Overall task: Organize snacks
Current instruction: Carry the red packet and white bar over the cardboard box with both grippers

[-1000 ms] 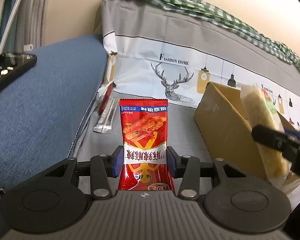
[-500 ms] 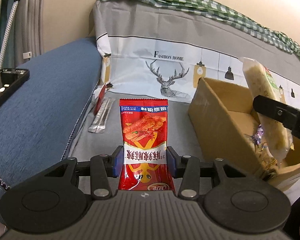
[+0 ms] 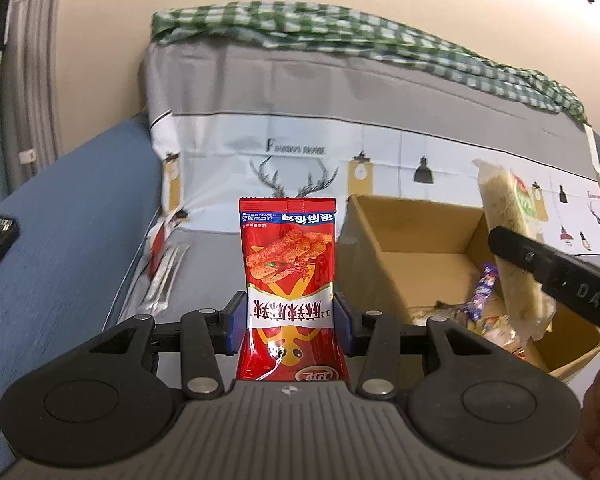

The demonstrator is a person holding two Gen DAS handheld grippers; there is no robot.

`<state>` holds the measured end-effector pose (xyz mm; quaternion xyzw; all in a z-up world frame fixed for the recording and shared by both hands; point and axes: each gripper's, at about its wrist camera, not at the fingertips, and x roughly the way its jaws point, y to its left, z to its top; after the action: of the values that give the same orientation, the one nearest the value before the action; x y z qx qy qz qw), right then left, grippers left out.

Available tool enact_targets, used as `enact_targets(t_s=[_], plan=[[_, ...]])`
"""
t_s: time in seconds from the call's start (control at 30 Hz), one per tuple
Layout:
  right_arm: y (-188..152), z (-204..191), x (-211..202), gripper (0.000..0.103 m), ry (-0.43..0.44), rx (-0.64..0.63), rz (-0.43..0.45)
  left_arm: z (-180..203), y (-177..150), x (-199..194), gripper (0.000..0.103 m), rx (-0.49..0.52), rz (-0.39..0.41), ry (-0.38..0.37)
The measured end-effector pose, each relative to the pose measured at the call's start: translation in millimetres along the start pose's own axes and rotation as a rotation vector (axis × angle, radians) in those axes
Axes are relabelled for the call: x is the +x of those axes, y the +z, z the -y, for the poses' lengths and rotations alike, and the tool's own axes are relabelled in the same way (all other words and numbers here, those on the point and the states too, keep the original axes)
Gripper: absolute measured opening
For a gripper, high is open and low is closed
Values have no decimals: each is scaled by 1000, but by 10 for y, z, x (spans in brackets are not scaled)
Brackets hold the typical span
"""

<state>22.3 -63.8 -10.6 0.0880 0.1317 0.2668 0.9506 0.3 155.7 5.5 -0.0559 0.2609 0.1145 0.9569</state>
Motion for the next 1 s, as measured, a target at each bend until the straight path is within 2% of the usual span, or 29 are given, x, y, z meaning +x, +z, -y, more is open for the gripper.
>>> enact_targets(t_s=[0.5, 1.0], plan=[[51, 422, 23, 38, -112, 107, 15, 538, 308, 22, 49, 74, 41, -50], [63, 830, 33, 38, -227, 204, 32, 1225, 552, 242, 49, 130, 58, -143]])
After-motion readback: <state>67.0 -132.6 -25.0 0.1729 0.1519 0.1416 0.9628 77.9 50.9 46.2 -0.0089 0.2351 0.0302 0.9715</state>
